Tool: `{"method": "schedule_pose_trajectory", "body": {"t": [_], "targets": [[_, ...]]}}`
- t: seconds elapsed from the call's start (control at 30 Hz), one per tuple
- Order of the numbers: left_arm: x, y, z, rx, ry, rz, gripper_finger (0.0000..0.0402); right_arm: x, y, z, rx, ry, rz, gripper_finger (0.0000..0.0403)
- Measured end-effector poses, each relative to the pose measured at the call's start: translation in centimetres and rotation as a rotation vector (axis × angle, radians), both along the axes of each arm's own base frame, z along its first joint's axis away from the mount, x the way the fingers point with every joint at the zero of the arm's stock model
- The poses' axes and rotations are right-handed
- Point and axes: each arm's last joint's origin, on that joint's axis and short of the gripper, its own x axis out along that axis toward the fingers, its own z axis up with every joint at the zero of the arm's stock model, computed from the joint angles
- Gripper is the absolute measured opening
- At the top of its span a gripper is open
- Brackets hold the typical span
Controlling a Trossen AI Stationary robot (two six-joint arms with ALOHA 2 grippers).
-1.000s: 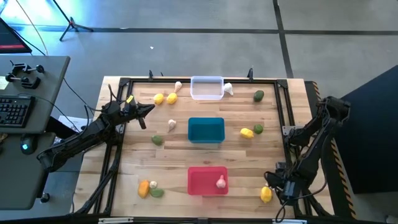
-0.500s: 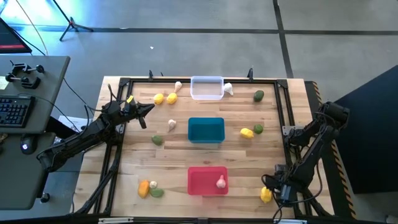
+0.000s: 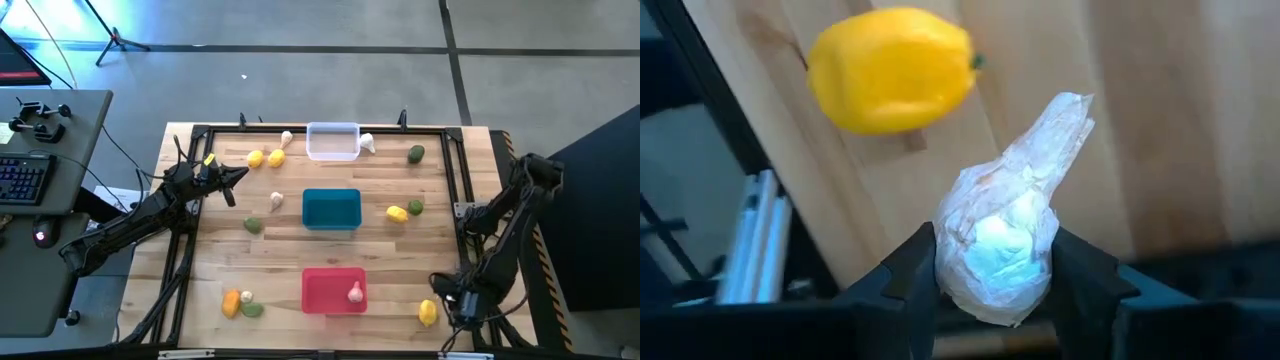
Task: Sort produce into baskets
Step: Put the bottom right white garlic into the pink bin
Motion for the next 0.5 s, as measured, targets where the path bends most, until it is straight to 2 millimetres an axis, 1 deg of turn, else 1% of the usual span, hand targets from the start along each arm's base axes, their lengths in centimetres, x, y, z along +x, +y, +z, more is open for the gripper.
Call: {"method": "schedule_pose_trajectory", "body": {"t": [0.1, 0.17, 0.23, 0.33, 0.43, 0.5], "targets": [[0.0, 0.0, 0.0, -0.029, -0.017, 0.007, 0.0, 0.5, -0.6, 2.5, 0.036, -0.002, -0.084, 0.0137], [0.0, 0.0, 0.0, -0.056, -0.037, 0.014, 0.0, 1.4, -1.0, 3.8, 0.051, -0.018, -0.137, 0.0137], [0.0, 0.0, 0.1, -0.06, -0.048, 0.015, 0.0, 2.9, -1.1, 4.3, 0.048, -0.044, -0.197, 0.0137], [0.0, 0.0, 0.2, -0.057, -0.051, 0.015, 0.0, 6.1, -1.1, 4.6, 0.021, -0.121, -0.279, 0.0136], [0.0, 0.0, 0.1, -0.058, -0.049, 0.015, 0.0, 10.1, -0.6, 4.2, 0.013, -0.169, -0.316, 0.0136], [0.0, 0.0, 0.1, -0.058, -0.049, 0.015, 0.0, 12.9, 0.2, 3.8, 0.026, -0.198, -0.343, 0.0136]]}}
